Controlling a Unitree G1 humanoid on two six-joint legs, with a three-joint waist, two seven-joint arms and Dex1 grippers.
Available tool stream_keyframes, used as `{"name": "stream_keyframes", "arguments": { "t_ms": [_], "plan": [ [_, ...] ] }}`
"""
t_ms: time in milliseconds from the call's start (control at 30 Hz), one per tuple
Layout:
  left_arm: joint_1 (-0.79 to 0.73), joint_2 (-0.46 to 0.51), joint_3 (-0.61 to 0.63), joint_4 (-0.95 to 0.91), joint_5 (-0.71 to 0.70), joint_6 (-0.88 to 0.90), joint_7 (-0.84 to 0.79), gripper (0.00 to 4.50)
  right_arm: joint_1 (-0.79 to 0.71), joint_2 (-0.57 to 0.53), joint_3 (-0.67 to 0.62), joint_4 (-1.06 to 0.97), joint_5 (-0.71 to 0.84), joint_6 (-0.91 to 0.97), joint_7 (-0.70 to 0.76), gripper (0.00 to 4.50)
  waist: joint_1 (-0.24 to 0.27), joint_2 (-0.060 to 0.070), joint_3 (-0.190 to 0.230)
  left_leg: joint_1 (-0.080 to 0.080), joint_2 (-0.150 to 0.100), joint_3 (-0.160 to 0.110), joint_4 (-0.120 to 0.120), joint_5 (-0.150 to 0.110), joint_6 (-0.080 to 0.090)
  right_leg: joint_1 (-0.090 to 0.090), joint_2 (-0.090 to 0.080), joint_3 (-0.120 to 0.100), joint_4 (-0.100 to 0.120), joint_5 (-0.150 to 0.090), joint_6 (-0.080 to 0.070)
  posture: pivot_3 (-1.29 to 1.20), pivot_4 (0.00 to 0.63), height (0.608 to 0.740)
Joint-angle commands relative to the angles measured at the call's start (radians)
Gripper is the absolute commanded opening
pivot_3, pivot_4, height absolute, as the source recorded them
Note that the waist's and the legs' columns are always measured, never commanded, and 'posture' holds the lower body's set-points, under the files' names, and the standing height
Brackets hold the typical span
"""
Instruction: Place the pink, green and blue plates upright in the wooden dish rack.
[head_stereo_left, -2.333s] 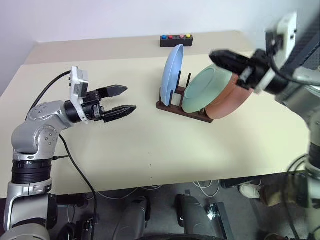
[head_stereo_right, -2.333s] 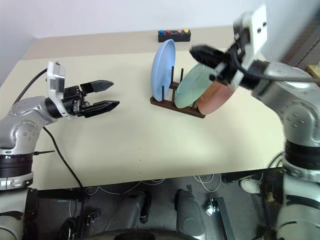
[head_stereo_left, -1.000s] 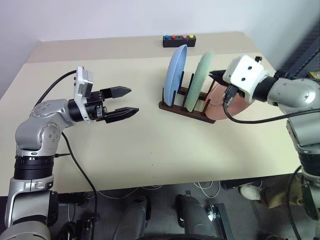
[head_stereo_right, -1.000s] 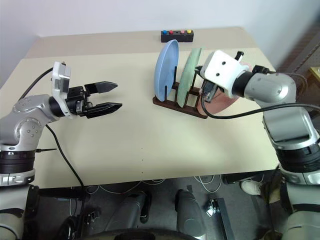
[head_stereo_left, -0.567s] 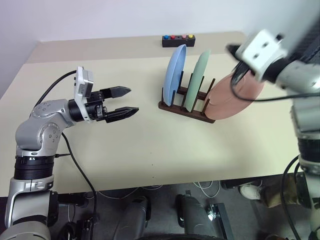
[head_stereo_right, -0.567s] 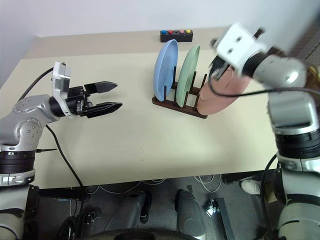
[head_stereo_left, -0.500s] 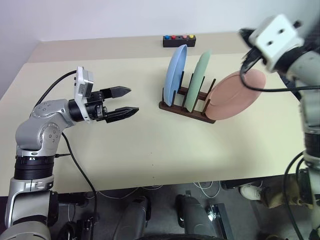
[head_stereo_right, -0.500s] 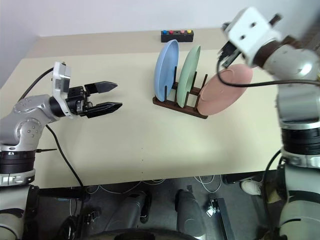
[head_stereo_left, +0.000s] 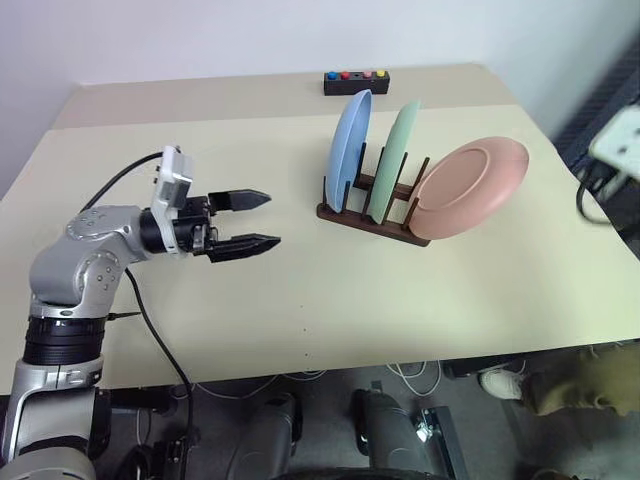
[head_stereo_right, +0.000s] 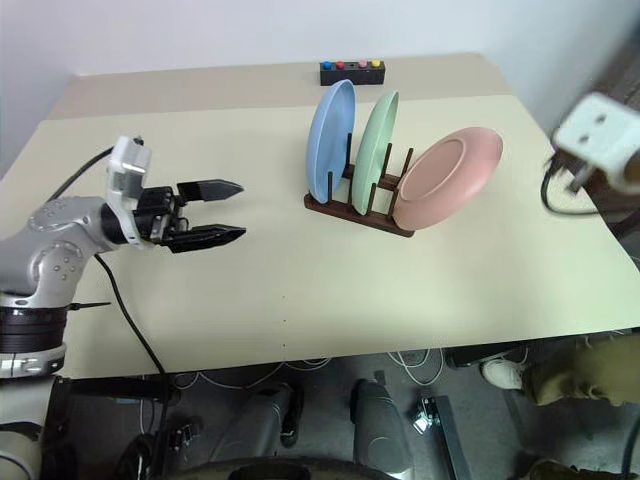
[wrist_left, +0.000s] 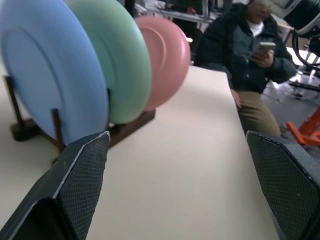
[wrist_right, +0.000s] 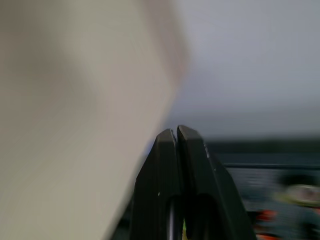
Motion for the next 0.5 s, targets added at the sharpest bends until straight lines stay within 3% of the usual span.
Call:
{"name": "stream_keyframes", "arguments": {
  "t_ms": [33, 300, 500],
  "plan": [
    [-0.023, 0.012, 0.011, -0.009, 0.001, -0.015, -0.008, 4.50, 0.044, -0.019, -0.078, -0.145, 0.089, 0.082, 0.095, 0.05, -0.002, 0.001, 0.000, 0.000, 0.000, 0.000, 0.000, 0.000, 0.000, 0.000, 0.000, 0.000, 0.000, 0.000, 0.000, 0.00, 0.150, 0.740],
    [-0.018, 0.013, 0.017, -0.013, 0.003, -0.020, -0.001, 4.50, -0.038, 0.073, -0.073, -0.265, 0.198, 0.179, 0.079, 0.05, 0.005, 0.001, 0.000, 0.000, 0.000, 0.000, 0.001, 0.000, 0.000, 0.000, 0.000, 0.000, 0.000, 0.000, 0.000, 0.00, 0.150, 0.740],
    [-0.004, 0.016, 0.025, -0.025, 0.001, -0.019, 0.007, 4.50, -0.188, 0.131, -0.052, -0.249, 0.227, 0.107, 0.051, 0.05, 0.004, 0.001, 0.000, 0.000, 0.000, -0.001, 0.000, 0.000, 0.000, 0.000, 0.000, 0.000, 0.000, 0.000, 0.000, 0.00, 0.150, 0.740]
  ]
}}
